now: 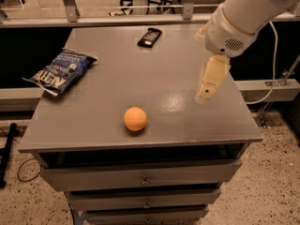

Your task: Pick blue chip bag

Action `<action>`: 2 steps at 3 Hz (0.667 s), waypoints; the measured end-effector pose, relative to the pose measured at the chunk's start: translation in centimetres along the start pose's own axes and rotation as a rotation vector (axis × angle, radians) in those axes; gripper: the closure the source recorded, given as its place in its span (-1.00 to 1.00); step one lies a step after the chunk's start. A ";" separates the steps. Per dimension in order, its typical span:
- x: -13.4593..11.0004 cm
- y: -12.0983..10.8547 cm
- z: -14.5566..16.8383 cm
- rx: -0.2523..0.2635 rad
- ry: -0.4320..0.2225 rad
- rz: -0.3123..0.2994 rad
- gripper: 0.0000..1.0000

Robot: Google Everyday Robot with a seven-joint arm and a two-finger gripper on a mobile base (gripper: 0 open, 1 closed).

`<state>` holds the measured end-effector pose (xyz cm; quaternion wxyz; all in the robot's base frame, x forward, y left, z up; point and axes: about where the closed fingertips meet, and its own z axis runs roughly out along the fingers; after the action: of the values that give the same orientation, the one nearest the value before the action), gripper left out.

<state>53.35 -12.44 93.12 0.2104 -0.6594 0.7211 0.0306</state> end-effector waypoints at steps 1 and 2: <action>-5.6 -2.4 5.4 -0.044 -0.086 -0.056 -1.00; -5.6 -2.4 5.4 -0.044 -0.086 -0.056 -1.00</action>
Offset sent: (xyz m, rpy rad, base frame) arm 0.0321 0.0539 -0.0176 0.0591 0.0055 0.0688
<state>57.31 -5.75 90.69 0.2277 -0.6819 0.6917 0.0688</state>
